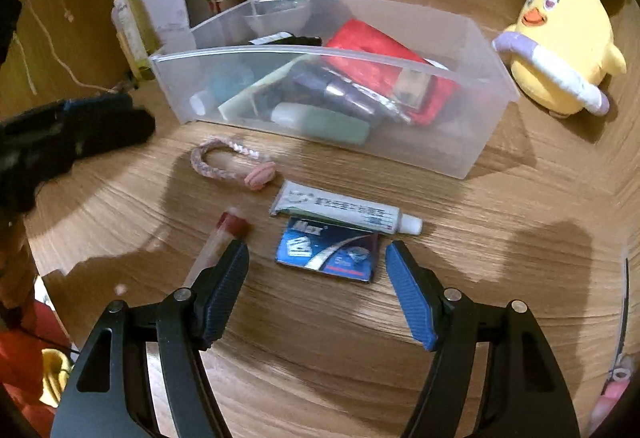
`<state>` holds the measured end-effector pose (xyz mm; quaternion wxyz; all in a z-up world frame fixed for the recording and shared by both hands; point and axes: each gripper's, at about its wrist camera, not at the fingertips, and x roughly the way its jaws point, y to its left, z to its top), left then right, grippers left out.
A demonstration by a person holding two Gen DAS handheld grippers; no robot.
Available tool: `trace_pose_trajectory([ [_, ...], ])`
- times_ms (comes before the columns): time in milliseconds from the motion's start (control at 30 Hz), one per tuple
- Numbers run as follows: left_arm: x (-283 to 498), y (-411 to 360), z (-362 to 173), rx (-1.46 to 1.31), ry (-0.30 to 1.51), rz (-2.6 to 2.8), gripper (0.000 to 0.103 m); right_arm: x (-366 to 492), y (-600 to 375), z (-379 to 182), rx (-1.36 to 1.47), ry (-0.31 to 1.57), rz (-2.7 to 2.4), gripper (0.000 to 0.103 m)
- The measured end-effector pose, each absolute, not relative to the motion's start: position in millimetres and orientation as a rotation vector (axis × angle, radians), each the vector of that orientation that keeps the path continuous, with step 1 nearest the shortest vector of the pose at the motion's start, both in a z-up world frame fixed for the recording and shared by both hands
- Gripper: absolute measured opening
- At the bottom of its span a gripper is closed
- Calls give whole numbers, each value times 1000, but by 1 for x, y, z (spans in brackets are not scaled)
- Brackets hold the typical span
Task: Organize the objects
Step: 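Grasp the red-capped tube with the left gripper while the right grasps the blue Max box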
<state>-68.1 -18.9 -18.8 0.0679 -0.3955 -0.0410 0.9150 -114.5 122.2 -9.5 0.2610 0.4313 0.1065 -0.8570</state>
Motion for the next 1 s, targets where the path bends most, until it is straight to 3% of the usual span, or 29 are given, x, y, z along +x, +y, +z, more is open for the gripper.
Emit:
trace_pose_trajectory([
  [67, -64, -14, -24, -1206, -119, 2734, 69, -112, 121, -10, 1154, 316, -2340, 47],
  [600, -60, 33, -56, -1319, -11, 2592, 66, -93, 160, -1, 1101, 213, -2417, 46],
  [800, -62, 40, -62, -1330, 25, 2591, 38, -92, 169, 8, 1063, 173, -2438, 46],
  [867, -62, 40, -62, -1326, 24, 2588, 19, -91, 172, 12, 1047, 162, -2442, 46],
  [900, -62, 41, -62, -1327, 23, 2590, 15, -90, 172, 14, 1039, 157, -2442, 46],
  [1000, -61, 38, -61, -1326, 8, 2594, 14, -89, 174, 18, 1019, 145, -2445, 46],
])
